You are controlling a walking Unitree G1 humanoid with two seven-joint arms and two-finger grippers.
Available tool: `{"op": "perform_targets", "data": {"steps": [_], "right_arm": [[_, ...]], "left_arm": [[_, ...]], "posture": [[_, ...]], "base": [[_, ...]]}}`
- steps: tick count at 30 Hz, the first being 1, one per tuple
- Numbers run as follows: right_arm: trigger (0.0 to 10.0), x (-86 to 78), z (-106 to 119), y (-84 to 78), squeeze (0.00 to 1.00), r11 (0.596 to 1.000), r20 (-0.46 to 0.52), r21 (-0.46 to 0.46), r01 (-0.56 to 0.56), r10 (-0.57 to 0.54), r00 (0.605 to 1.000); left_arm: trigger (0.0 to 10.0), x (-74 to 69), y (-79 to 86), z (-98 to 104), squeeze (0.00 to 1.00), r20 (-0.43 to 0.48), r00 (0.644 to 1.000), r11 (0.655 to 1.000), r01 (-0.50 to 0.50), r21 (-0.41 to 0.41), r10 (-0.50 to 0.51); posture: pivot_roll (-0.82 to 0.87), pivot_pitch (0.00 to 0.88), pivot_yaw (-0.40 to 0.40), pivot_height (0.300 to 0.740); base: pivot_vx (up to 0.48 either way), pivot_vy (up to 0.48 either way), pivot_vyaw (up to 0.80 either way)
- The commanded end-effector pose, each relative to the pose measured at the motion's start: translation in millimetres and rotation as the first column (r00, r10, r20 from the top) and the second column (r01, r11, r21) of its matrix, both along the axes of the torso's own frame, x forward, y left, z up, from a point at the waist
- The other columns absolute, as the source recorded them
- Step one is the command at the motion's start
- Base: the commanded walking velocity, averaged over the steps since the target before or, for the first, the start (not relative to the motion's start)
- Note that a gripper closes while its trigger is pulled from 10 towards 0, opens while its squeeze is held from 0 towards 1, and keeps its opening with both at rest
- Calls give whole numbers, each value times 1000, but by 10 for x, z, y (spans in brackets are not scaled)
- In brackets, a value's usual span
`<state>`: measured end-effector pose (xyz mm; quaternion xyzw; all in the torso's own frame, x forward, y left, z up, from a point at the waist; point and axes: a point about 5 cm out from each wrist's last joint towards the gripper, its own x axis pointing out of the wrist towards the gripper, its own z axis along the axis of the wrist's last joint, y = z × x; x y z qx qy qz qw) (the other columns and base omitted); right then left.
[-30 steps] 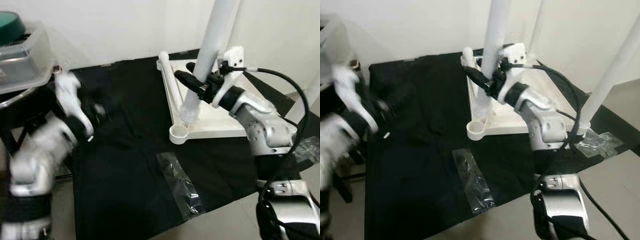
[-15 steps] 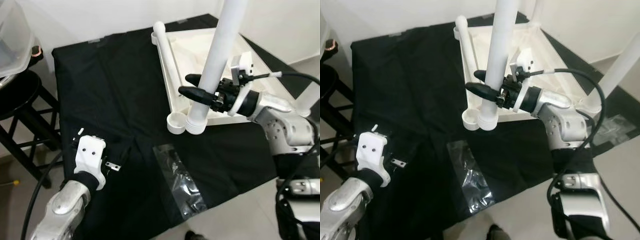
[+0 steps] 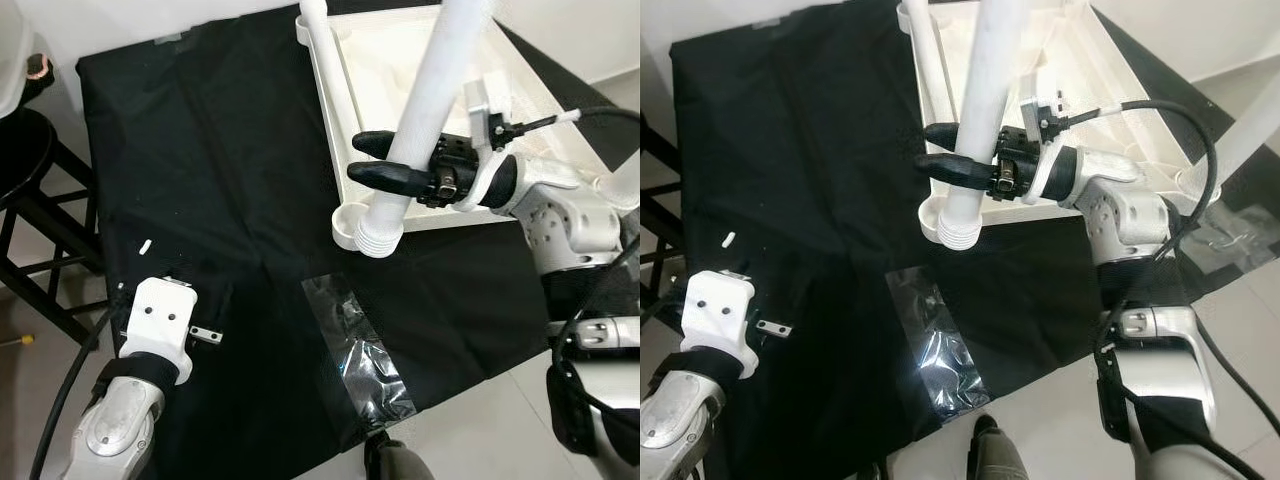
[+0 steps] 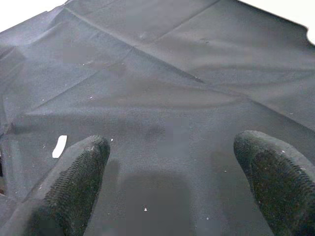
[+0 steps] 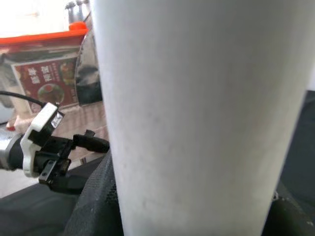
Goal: Building children table
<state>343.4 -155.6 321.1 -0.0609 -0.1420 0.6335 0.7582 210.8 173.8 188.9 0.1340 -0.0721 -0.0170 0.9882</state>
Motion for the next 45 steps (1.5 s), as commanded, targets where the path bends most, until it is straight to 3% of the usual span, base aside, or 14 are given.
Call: {"op": "perform_targets", "data": {"steps": [1,9,13,15,22,27,30,39,45], "right_arm": [[10000,-5,38,24,0,999,35,-30,-30,31,999],[10000,43,307,253,0,991,128,-58,-123,129,983],[10000,47,332,270,0,990,130,-52,-130,136,982],[10000,59,348,375,0,983,140,-63,-173,180,974],[10000,112,375,513,0,978,144,-67,-197,204,968],[10000,102,318,568,0,956,111,-114,-269,282,953],[10000,55,214,587,0,921,60,-200,-334,352,934],[10000,39,190,605,0,889,18,-301,-345,367,930],[10000,33,172,570,0,867,-80,-342,-363,358,930]], "left_arm": [[10000,-53,35,-18,0,-17,999,999,-36,26,36],[10000,-175,17,56,0,-1,997,995,-77,56,78],[10000,-184,15,62,0,-1,997,995,-79,56,79],[10000,-216,9,88,0,0,996,995,-86,57,86],[10000,-264,0,131,0,0,996,994,-91,59,91],[10000,-274,-8,143,0,-3,996,994,-94,59,94],[10000,-279,-19,147,0,-7,995,994,-94,57,95],[10000,-298,-30,156,0,-12,995,994,-95,56,96],[10000,-287,-52,150,0,-15,995,994,-96,53,97]], "posture": [[-14,418,-4,740],[0,454,-23,740],[0,454,-23,740],[6,469,-37,740],[9,483,-49,740],[9,488,-56,740],[8,491,-58,740],[1,496,-63,740],[-4,492,-72,740]], "base": [[0,0,0],[0,0,0],[0,0,0],[0,0,0],[0,0,0],[0,0,0],[0,0,0],[0,0,0],[0,0,0]]}}
